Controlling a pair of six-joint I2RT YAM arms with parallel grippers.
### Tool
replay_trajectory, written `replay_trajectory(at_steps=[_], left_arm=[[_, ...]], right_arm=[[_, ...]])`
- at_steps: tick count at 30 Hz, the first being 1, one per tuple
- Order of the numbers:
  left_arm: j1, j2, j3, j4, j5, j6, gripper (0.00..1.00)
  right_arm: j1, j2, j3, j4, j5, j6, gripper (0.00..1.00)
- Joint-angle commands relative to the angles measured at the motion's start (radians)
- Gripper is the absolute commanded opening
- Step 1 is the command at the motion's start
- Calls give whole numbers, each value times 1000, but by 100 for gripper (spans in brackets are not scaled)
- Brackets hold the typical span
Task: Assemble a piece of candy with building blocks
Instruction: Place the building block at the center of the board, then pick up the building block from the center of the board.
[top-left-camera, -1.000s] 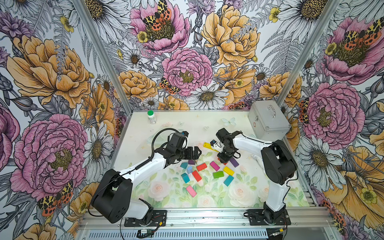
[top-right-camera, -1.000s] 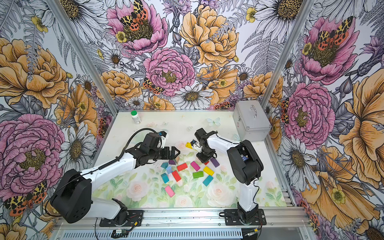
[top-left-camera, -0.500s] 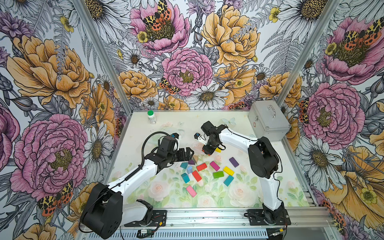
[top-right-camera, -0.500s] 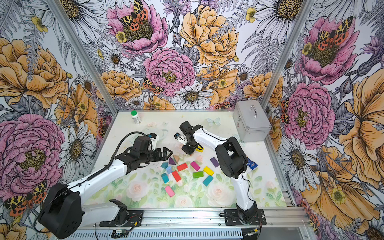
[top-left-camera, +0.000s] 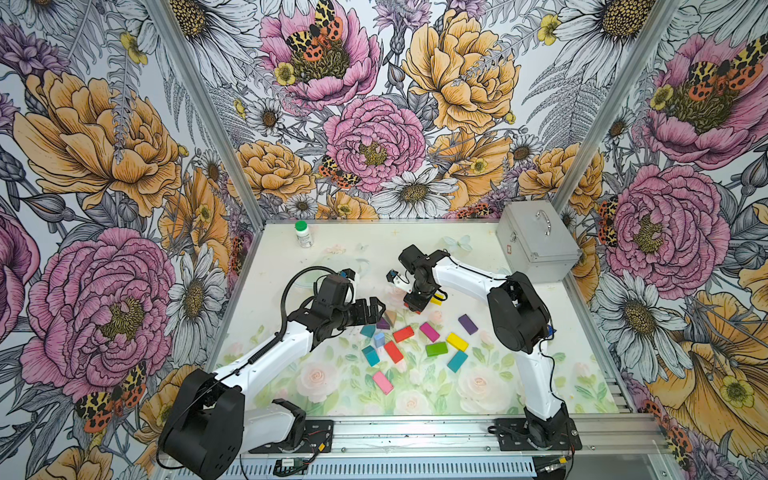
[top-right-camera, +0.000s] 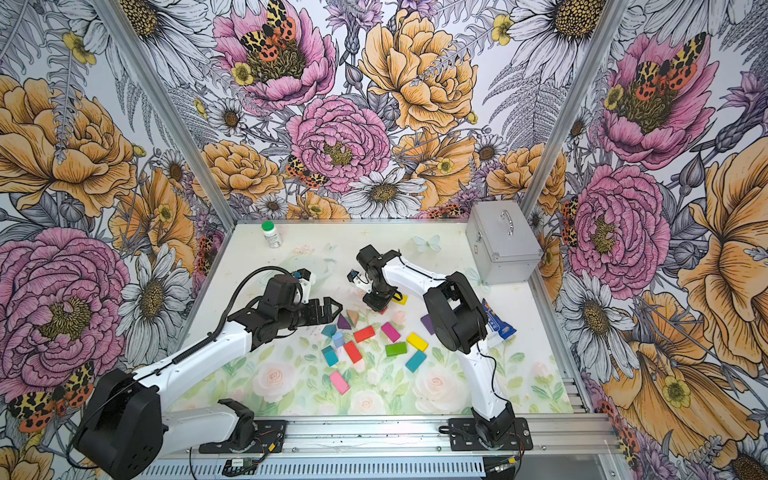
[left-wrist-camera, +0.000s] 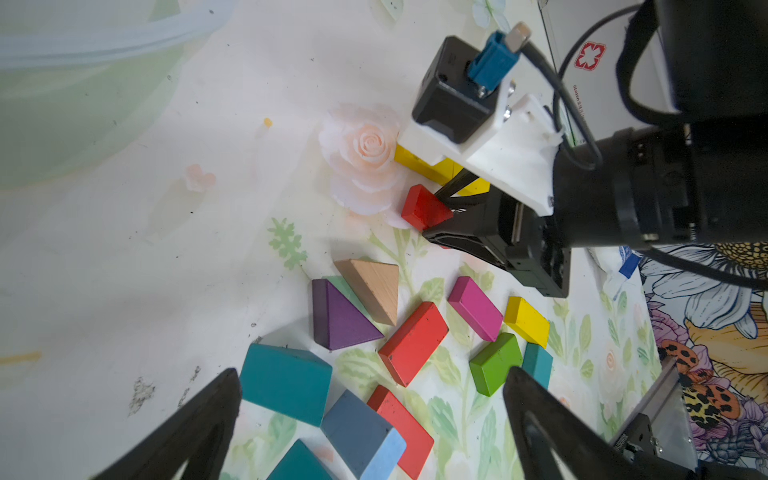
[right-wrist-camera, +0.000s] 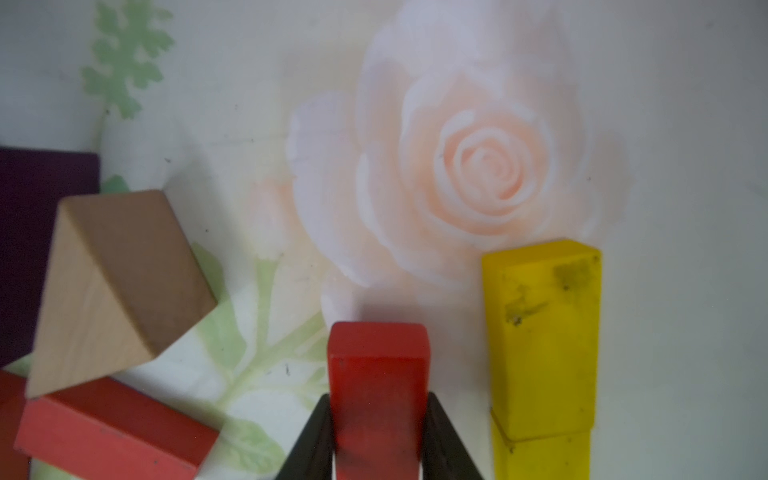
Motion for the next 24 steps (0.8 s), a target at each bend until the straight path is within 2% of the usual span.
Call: replay_trajectory(at_steps=[1, 4, 7, 11, 15, 19, 24], left_arm=[[8, -22, 8, 10, -19, -10, 99], [8, -22, 9, 12, -20, -9, 99], [7, -19, 13, 12, -18, -5, 99], [3, -15, 24, 13, -11, 1, 99], [-19, -2, 34, 16, -14, 2, 99], [-59, 48, 50, 38, -10, 2, 99], [-86, 70, 58, 53, -10, -3, 99]], right_arm=[[10, -16, 34, -2, -6, -2, 35], [9, -54, 23, 1, -44, 3, 41], [9, -97, 1, 0, -32, 13, 45], [8, -187, -78, 2, 2, 41, 46], [9, -284, -232, 15, 5, 91, 46], [9, -289, -342, 42, 7, 127, 46], [18, -274, -371, 81, -28, 154, 46]])
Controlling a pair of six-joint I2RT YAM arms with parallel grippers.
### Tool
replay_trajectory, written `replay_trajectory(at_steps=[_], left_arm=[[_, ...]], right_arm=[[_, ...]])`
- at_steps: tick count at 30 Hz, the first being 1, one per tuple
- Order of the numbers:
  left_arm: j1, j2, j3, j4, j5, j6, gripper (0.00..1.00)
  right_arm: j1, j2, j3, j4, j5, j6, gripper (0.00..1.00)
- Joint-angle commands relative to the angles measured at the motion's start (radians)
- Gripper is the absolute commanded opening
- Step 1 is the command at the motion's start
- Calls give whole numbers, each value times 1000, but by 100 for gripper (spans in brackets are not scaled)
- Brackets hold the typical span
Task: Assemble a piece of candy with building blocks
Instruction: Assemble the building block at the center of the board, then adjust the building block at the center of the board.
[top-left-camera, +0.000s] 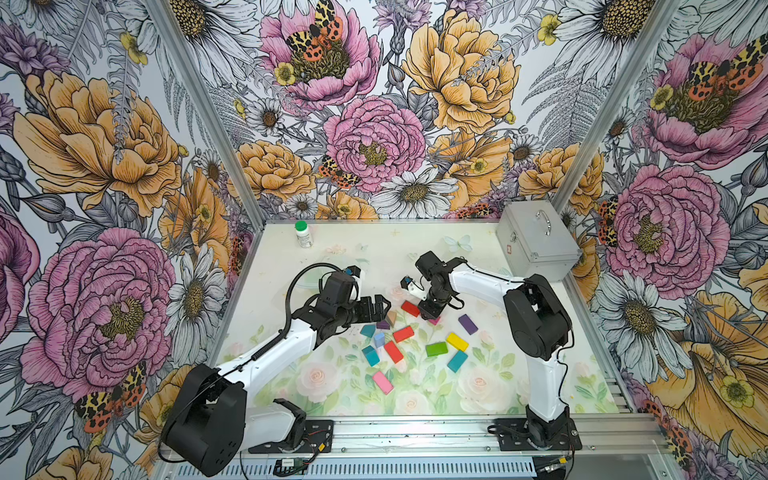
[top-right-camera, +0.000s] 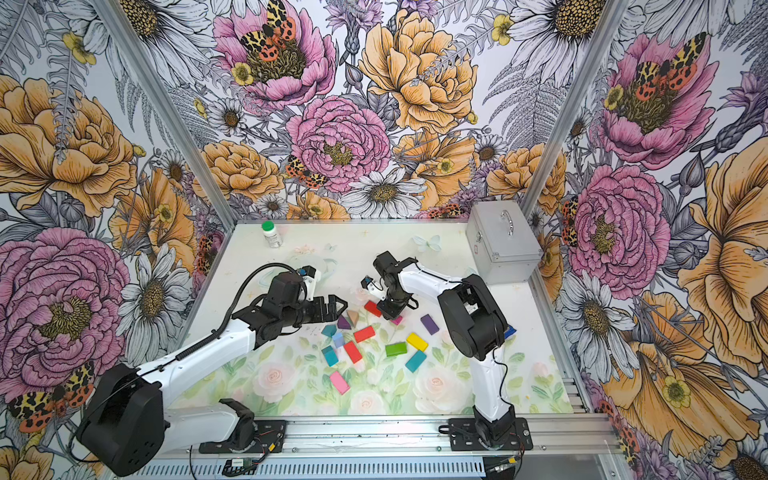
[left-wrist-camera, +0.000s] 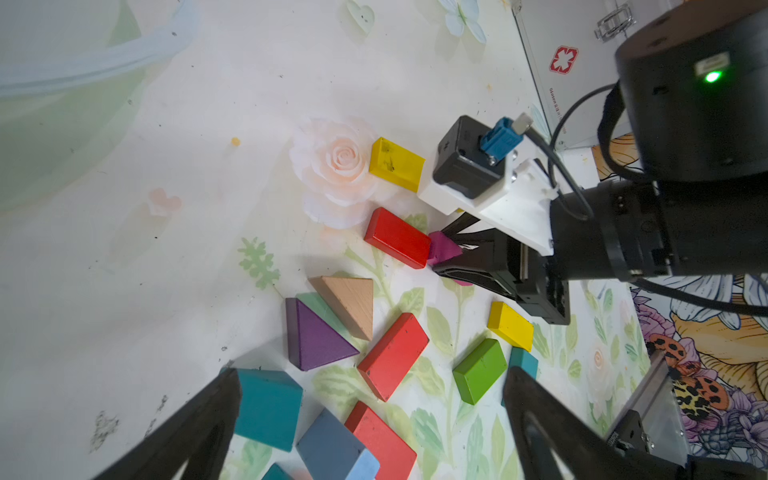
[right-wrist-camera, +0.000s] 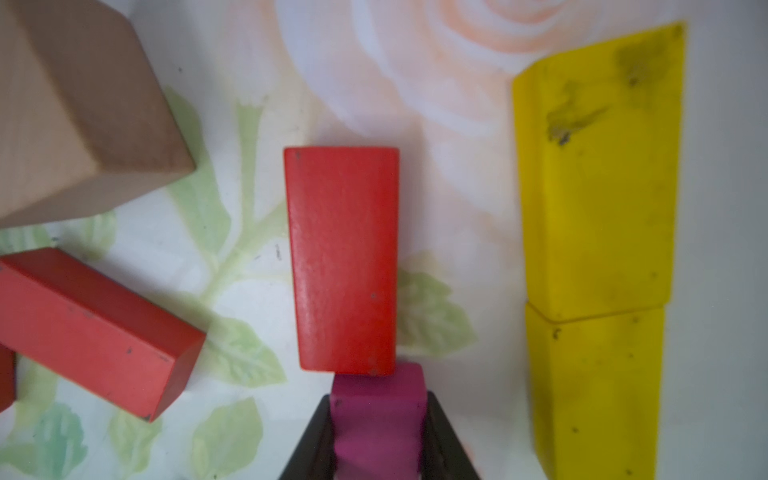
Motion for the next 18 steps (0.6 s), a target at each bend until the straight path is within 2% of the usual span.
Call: replay_trajectory(at_steps=[1, 5, 10, 13, 18], left_arm=[[6, -21, -5, 15, 8, -14, 99], [13, -41, -20, 2, 7, -12, 99], [21, -100, -55, -40, 9, -14, 99], [17, -135, -79, -51, 12, -28, 99], [19, -138, -99, -53, 1, -38, 99]], right_arm=[[9, 4, 20, 3, 7, -1, 37], [13, -52, 13, 5, 29, 23, 45], [43, -152, -27, 11, 36, 49, 49], [76, -219, -89, 46, -12, 67, 50], [131, -270, -191, 153, -134, 7, 50]])
